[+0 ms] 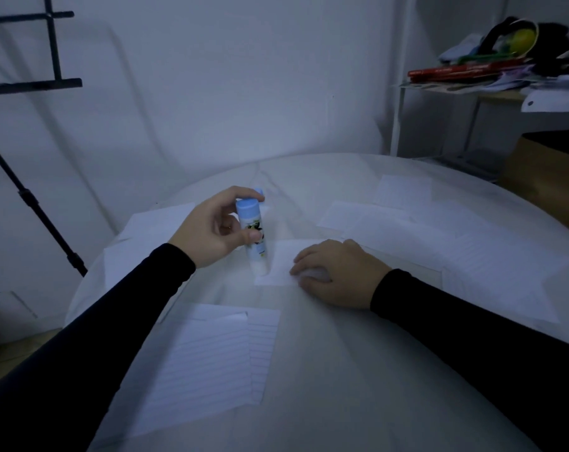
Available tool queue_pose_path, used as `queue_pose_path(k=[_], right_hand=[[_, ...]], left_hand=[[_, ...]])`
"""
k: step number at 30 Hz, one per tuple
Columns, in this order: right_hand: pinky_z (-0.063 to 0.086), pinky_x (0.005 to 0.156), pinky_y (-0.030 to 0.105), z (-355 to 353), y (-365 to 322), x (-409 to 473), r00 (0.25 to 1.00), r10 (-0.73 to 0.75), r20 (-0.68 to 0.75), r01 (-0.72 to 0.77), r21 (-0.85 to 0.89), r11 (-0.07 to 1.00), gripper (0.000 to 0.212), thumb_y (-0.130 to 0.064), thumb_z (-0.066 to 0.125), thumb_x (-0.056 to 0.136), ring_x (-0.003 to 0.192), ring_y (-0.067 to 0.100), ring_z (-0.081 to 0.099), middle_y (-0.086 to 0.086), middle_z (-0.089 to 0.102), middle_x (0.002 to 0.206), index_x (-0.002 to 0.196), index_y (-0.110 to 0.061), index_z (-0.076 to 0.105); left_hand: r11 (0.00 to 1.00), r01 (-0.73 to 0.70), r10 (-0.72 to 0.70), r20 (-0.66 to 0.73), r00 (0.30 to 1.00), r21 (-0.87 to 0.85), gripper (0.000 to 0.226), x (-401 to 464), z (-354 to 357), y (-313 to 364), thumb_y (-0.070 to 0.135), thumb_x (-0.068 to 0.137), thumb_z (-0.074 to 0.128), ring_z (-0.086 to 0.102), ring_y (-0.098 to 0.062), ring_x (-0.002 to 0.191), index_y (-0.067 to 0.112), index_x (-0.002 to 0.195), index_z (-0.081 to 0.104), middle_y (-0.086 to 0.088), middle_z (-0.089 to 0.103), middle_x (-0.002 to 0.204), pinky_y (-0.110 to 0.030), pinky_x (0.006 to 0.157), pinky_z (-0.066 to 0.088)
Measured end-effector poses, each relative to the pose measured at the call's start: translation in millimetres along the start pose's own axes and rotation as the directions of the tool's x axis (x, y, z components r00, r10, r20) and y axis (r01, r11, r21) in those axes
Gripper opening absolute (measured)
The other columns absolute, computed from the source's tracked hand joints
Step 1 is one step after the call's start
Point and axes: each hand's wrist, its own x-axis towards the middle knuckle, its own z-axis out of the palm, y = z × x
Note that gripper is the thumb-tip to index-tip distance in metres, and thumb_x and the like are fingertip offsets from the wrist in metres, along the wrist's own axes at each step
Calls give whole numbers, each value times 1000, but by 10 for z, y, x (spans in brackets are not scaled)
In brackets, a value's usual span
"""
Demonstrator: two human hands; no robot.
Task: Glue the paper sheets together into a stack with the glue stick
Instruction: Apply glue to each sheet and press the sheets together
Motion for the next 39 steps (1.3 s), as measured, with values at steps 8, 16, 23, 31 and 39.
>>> queue_pose_path(k=[8, 16, 23, 31, 39], right_hand=[[39, 99, 31, 103, 8, 68, 995, 51, -89, -43, 81, 996, 37, -46, 61, 84, 110, 19, 54, -2, 62, 115, 113, -23, 66], [38, 100, 29, 132, 16, 59, 994, 86, -69, -78, 119, 990, 39, -45, 62, 84, 111, 17, 52, -1, 60, 117, 114, -20, 67], [38, 98, 26, 127, 18, 65, 990, 116, -78, -102, 155, 983, 37, -46, 66, 81, 110, 15, 52, -3, 61, 114, 110, -24, 69], [39, 100, 30, 124, 14, 76, 990, 127, -65, -114, 177, 978, 36, -46, 67, 80, 111, 15, 52, -3, 60, 114, 108, -24, 70], [39, 98, 28, 102, 8, 65, 990, 122, -68, -109, 169, 980, 36, -44, 66, 81, 110, 15, 52, -3, 60, 116, 110, -23, 70]], left_hand=[[998, -14, 18, 56, 998, -62, 42, -86, 88, 157, 34, 63, 79, 48, -52, 64, 40, 101, 62, 1, 58, 88, -59, 64, 47], [999, 1, 3, 94, 996, -46, 43, -112, 123, 157, 35, 62, 78, 47, -48, 62, 38, 101, 63, 9, 60, 85, -50, 63, 47], [999, -5, 9, 98, 995, -41, 41, -93, 127, 147, 33, 62, 78, 49, -50, 64, 38, 100, 63, 10, 59, 86, -52, 64, 46], [1000, -13, 12, 67, 998, 17, 39, -45, 130, 115, 37, 65, 74, 44, -45, 61, 46, 100, 60, 15, 57, 84, -37, 61, 41], [997, 11, -13, 22, 1000, 75, 41, 74, 148, 11, 31, 70, 73, 45, -39, 60, 46, 105, 58, -2, 63, 101, -29, 58, 41]])
